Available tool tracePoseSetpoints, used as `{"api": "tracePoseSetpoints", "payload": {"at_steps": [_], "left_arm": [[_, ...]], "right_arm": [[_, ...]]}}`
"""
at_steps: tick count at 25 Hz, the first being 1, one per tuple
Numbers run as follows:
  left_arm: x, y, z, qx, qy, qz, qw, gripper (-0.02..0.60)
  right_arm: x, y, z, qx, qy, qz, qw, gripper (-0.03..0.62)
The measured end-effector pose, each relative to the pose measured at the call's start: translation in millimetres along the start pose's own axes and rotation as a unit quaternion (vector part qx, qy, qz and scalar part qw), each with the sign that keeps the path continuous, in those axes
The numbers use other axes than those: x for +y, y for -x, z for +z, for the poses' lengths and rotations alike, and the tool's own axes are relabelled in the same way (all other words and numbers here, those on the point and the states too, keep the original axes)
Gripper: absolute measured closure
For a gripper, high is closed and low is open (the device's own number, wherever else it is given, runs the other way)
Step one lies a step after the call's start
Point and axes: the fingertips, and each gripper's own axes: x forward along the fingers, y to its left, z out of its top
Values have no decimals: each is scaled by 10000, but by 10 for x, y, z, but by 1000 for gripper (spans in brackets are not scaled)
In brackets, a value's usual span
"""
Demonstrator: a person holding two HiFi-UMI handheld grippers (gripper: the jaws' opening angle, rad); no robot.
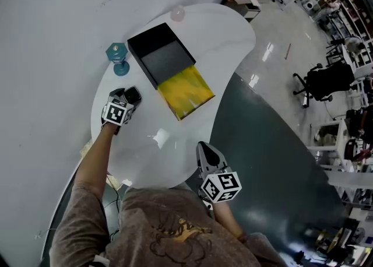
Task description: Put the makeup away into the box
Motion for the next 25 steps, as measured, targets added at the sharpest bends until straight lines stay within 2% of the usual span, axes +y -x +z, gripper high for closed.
{"api": "tracePoseSetpoints", "payload": {"at_steps": [7, 12, 16, 20, 25], "left_arm": [[-65, 93, 4, -82, -45, 86, 9999, 216], [-30, 268, 146, -396, 172, 133, 9990, 218], [-65, 416, 229, -529, 90, 167, 9984, 219], [-172, 530, 361, -729, 74, 49, 9973, 221], [-409, 640, 562, -918, -123, -136, 9956, 221]], "right_arm": [[52, 44, 3, -48, 0, 26, 10000, 592], [73, 91, 23, -101, 31, 46, 9999, 592], [95, 146, 51, -162, 48, 59, 9998, 592], [127, 182, 73, -234, 92, 102, 9996, 592], [126, 273, 99, -357, 103, 77, 9993, 592]]}}
